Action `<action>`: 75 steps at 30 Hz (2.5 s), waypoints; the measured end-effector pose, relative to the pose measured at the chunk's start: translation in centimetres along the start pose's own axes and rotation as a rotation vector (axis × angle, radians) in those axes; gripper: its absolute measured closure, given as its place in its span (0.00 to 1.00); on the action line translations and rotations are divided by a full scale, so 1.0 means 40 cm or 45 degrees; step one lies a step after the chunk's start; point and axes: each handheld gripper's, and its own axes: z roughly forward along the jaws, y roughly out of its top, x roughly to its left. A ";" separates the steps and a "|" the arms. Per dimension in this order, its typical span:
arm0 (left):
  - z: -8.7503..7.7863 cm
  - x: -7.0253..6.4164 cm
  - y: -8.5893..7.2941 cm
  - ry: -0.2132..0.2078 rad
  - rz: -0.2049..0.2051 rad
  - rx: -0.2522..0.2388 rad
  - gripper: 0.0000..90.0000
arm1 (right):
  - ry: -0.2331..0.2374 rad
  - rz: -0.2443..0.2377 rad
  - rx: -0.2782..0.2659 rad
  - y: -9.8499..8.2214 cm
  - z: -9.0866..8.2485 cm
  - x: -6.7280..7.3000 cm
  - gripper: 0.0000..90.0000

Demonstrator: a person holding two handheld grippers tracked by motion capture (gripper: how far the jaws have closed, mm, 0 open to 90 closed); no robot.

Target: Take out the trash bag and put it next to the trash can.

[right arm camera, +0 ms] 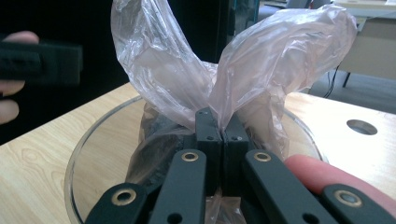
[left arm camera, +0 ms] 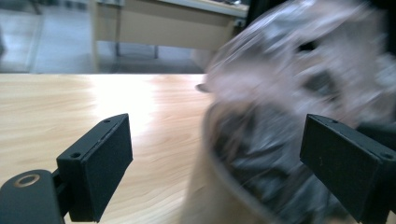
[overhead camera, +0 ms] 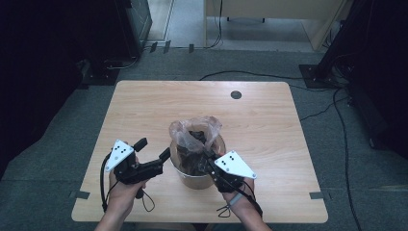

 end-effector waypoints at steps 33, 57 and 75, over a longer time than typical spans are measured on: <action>-0.031 0.263 -0.289 0.481 0.094 0.531 0.10 | -0.035 -0.015 -0.236 0.115 -0.029 -0.008 1.00; -0.030 0.268 -0.291 0.491 0.067 0.529 0.10 | -0.223 -0.009 -0.368 0.226 -0.074 -0.135 1.00; -0.028 0.268 -0.291 0.494 0.063 0.528 0.10 | -0.306 0.047 -0.243 0.100 0.081 -0.236 1.00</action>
